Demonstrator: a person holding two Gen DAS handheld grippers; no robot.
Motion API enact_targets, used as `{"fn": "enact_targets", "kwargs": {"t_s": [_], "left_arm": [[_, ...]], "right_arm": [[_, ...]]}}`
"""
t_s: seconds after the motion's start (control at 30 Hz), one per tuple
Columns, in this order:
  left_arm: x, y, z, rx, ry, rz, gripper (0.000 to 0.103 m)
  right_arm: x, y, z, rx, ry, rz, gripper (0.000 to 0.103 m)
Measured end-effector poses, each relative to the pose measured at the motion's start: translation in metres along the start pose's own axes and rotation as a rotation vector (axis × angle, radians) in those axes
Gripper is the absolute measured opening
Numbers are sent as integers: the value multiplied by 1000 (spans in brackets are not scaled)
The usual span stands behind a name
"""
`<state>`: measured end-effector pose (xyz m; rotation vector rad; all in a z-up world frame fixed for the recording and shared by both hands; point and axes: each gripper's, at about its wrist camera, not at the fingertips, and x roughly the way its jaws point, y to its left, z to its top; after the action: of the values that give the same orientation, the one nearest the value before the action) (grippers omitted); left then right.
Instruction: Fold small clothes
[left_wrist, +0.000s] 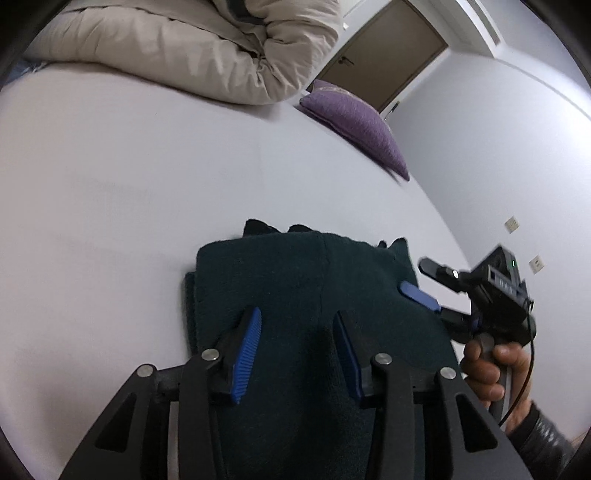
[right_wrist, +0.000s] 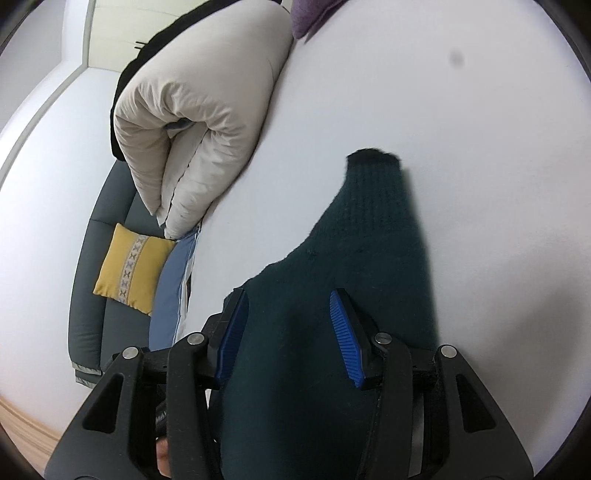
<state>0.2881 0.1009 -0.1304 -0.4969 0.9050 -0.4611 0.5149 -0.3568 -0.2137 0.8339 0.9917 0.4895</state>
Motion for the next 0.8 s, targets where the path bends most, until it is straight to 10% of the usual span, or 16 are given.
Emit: {"fn": "enact_targets", "kwargs": {"t_s": [0.3, 0.8], "left_arm": [[-77, 22, -19, -129, -117, -31, 60], [-47, 51, -43, -296, 89, -158, 69]], "right_arm": [[-91, -20, -31, 3, -74, -80, 69], [-78, -26, -98, 37, 119, 38, 70]]}}
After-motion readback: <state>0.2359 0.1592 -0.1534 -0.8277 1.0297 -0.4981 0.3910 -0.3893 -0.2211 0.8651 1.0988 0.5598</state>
